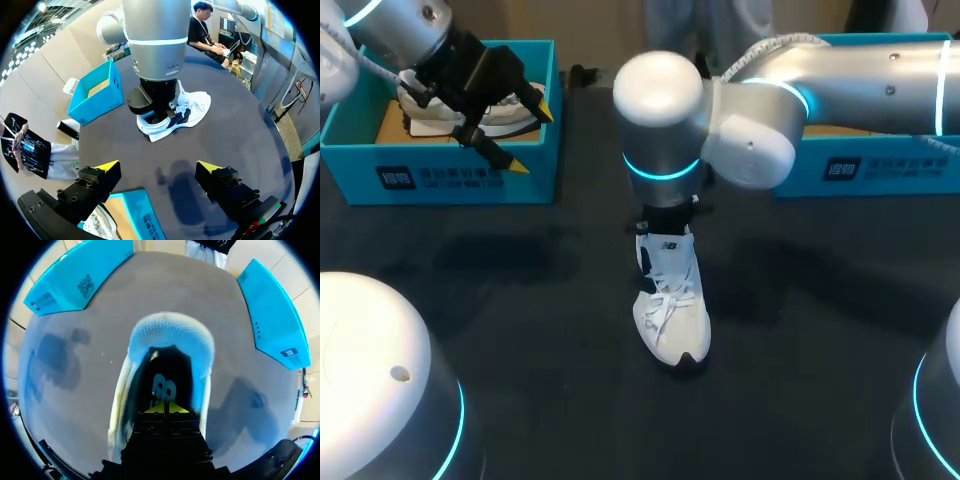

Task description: Take the shoe out of the shoebox, open the shoe tongue, remove and reinsert the insole, then place the shoe into the shoebox

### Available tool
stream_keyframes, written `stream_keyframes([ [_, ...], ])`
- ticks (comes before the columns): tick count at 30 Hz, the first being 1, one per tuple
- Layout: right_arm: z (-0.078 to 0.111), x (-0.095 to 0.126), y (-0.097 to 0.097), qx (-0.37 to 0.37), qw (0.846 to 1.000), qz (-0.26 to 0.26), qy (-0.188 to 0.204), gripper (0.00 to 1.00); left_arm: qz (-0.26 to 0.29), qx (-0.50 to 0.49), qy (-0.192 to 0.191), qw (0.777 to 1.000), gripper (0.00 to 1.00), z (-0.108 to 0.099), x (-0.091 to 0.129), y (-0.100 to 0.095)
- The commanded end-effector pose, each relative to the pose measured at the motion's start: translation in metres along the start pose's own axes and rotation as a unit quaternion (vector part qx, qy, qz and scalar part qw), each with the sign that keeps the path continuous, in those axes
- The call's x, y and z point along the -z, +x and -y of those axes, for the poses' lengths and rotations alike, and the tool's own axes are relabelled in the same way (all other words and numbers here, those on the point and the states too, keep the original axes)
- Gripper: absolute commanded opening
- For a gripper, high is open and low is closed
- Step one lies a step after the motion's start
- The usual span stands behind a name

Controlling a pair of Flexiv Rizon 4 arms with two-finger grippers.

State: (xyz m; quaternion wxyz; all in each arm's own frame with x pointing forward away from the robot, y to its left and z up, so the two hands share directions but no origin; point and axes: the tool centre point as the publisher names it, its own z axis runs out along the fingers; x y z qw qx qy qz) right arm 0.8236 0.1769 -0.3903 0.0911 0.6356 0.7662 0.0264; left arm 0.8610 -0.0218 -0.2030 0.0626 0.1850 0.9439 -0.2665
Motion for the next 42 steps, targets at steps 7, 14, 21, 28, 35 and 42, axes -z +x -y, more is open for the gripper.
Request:
stream_keyframes([
  [7,0.009,0.044,-0.002,0.012,0.998,-0.007,0.059,0.0,0.0,0.0,-0.001,1.0,1.0,0.0,0.001,0.001],
  [14,0.024,0.046,0.005,0.013,0.994,-0.023,0.105,0.0,0.0,0.0,-0.001,1.0,1.0,0.0,0.001,0.001],
  [21,0.033,0.046,0.007,0.006,0.992,-0.028,0.122,0.42,0.0,0.0,-0.001,1.0,1.0,0.0,0.001,0.001],
  [28,0.032,0.046,0.009,0.008,0.991,-0.033,0.133,1.0,0.0,0.0,-0.001,1.0,1.0,0.0,0.001,0.001],
  [35,0.033,0.041,0.011,0.013,0.989,-0.045,0.14,1.0,0.0,0.0,-0.001,1.0,1.0,0.0,0.001,0.001],
  [42,0.035,0.038,0.012,0.017,0.987,-0.056,0.15,1.0,0.0,0.0,-0.001,1.0,1.0,0.0,0.001,0.001],
])
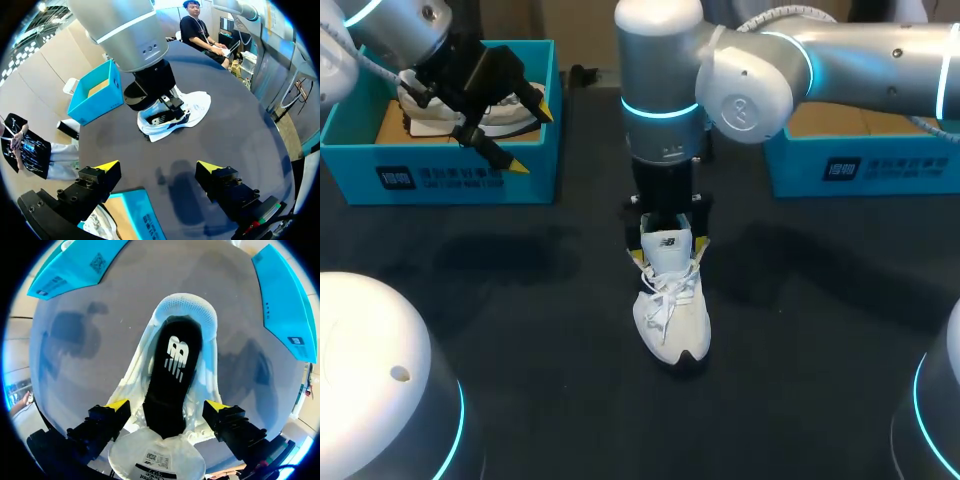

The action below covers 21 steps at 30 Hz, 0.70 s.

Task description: Take the shoe out of the shoebox, open the shoe tongue, remove and reinsert the insole, then place the shoe into the shoebox

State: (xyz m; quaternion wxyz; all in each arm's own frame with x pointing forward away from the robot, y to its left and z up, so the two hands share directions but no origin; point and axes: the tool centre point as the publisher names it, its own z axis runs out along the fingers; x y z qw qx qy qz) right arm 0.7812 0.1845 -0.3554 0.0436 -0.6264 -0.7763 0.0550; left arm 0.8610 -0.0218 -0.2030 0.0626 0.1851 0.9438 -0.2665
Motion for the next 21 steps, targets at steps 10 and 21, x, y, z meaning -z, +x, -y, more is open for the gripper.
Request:
stream_keyframes([
  [10,0.01,0.008,-0.001,-0.007,1.0,0.0,0.01,1.0,0.0,0.0,-0.001,1.0,1.0,0.0,0.001,0.001],
  [21,0.032,0.02,0.003,-0.036,0.999,0.002,0.014,1.0,0.0,0.0,-0.001,1.0,1.0,0.0,0.001,0.001],
])
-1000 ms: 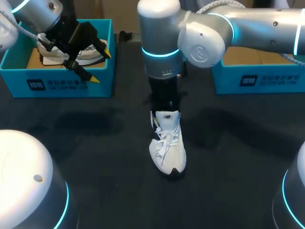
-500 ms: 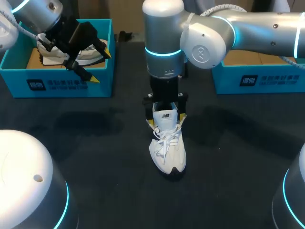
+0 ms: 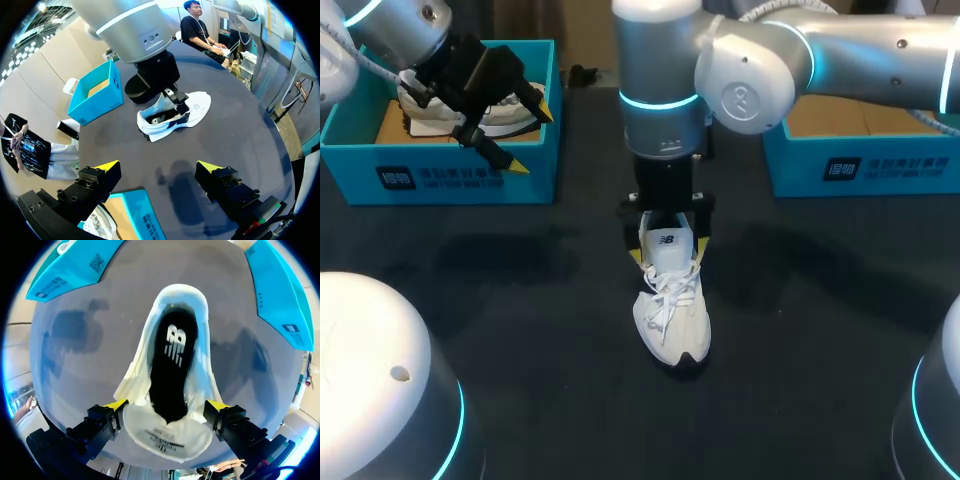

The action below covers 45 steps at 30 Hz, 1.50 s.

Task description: Take the shoe out of the shoebox, open the shoe tongue, remove and reinsert the insole, then place the shoe into the shoebox

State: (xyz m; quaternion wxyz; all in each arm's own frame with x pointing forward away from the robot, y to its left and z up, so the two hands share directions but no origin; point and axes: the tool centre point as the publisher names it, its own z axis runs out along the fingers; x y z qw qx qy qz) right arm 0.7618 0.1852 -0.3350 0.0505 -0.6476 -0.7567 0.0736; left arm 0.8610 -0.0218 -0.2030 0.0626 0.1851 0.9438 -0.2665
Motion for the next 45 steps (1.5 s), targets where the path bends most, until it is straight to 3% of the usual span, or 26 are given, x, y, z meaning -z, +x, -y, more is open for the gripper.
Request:
stream_keyframes([
  [1,0.013,0.003,-0.002,-0.009,1.0,-0.004,-0.002,1.0,0.0,0.0,-0.001,1.0,1.0,0.0,0.001,0.001],
  [15,0.052,0.025,0.004,-0.053,0.999,-0.001,0.002,1.0,0.0,0.0,-0.001,1.0,1.0,0.0,0.001,0.001],
  [19,0.056,0.027,0.005,-0.059,0.998,0.001,-0.001,1.0,0.0,0.0,-0.001,1.0,1.0,0.0,0.001,0.001],
  [20,0.056,0.026,0.006,-0.059,0.998,0.0,-0.002,0.93,0.0,0.0,-0.001,1.0,1.0,0.0,0.001,0.001],
  [22,0.054,0.024,0.006,-0.06,0.998,0.0,-0.002,0.59,0.0,0.0,-0.001,1.0,1.0,0.0,0.001,0.001],
  [23,0.053,0.023,0.005,-0.061,0.998,0.0,-0.002,0.48,0.0,0.0,-0.001,1.0,1.0,0.0,0.001,0.001],
  [24,0.052,0.022,0.005,-0.06,0.998,0.001,-0.002,0.44,0.0,0.0,-0.001,1.0,1.0,0.0,0.001,0.001],
  [28,0.048,0.023,0.004,-0.058,0.998,0.003,-0.001,0.38,0.0,0.0,-0.001,1.0,1.0,0.0,0.001,0.001],
  [40,0.032,0.019,0.002,-0.047,0.999,0.002,-0.001,0.36,0.0,0.0,-0.001,1.0,1.0,0.0,0.001,0.001],
  [45,0.016,0.014,-0.002,-0.037,0.999,0.003,-0.008,0.26,0.0,0.0,-0.001,1.0,1.0,0.0,0.001,0.001],
])
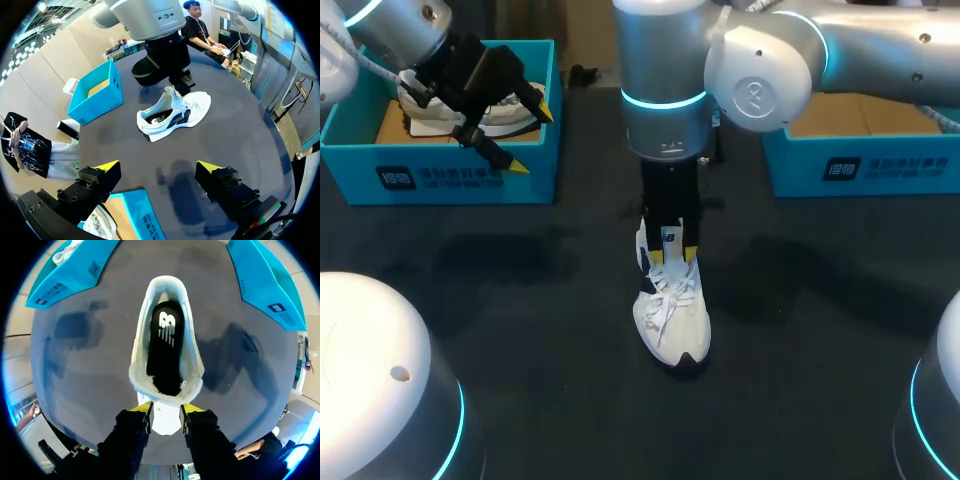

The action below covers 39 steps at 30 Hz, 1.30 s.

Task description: Take the shoe out of the shoebox, open the shoe tongue, remove and reinsert the insole, then place the shoe into the shoebox

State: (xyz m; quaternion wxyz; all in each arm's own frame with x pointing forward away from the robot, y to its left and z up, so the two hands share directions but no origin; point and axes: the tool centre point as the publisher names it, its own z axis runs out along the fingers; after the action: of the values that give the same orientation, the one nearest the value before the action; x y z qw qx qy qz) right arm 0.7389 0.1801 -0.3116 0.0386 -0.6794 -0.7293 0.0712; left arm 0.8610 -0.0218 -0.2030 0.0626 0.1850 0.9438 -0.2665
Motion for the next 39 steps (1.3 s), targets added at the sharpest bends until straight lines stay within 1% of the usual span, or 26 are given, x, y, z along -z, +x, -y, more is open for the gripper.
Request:
stream_keyframes([
  [1,-0.015,-0.005,0.0,0.007,1.0,-0.001,-0.002,0.24,0.0,0.0,-0.001,1.0,1.0,0.0,0.001,0.001],
  [4,-0.025,-0.007,0.0,0.018,1.0,0.0,-0.003,0.19,0.0,0.0,-0.001,1.0,1.0,0.0,0.001,0.001],
  [11,-0.032,-0.008,-0.001,0.025,1.0,0.001,-0.009,0.2,0.0,0.0,-0.001,1.0,1.0,0.0,0.001,0.001],
  [18,-0.031,0.009,-0.003,0.031,0.999,0.017,-0.022,0.23,0.0,0.0,-0.001,1.0,1.0,0.0,0.001,0.001],
  [21,-0.032,0.011,-0.002,0.034,0.999,0.018,-0.027,0.24,0.0,0.0,-0.001,1.0,1.0,0.0,0.001,0.001],
  [24,-0.037,0.007,0.0,0.038,0.999,0.011,-0.03,0.24,0.0,0.0,-0.001,1.0,1.0,0.0,0.001,0.001],
  [29,-0.047,-0.011,0.001,0.046,0.999,-0.003,-0.024,0.22,0.0,0.0,-0.001,1.0,1.0,0.0,0.001,0.001],
  [32,-0.049,-0.014,0.0,0.048,0.999,-0.005,-0.025,0.21,0.0,0.0,-0.001,1.0,1.0,0.0,0.001,0.001],
  [34,-0.048,-0.008,-0.004,0.049,0.998,0.002,-0.03,0.23,0.0,0.0,-0.001,1.0,1.0,0.0,0.001,0.001],
  [36,-0.046,0.001,-0.01,0.058,0.997,0.011,-0.044,0.24,0.0,0.0,-0.001,1.0,1.0,0.0,0.001,0.001],
  [39,-0.048,0.011,-0.016,0.107,0.991,0.029,-0.072,0.27,0.0,0.0,-0.001,1.0,1.0,0.0,0.001,0.001],
])
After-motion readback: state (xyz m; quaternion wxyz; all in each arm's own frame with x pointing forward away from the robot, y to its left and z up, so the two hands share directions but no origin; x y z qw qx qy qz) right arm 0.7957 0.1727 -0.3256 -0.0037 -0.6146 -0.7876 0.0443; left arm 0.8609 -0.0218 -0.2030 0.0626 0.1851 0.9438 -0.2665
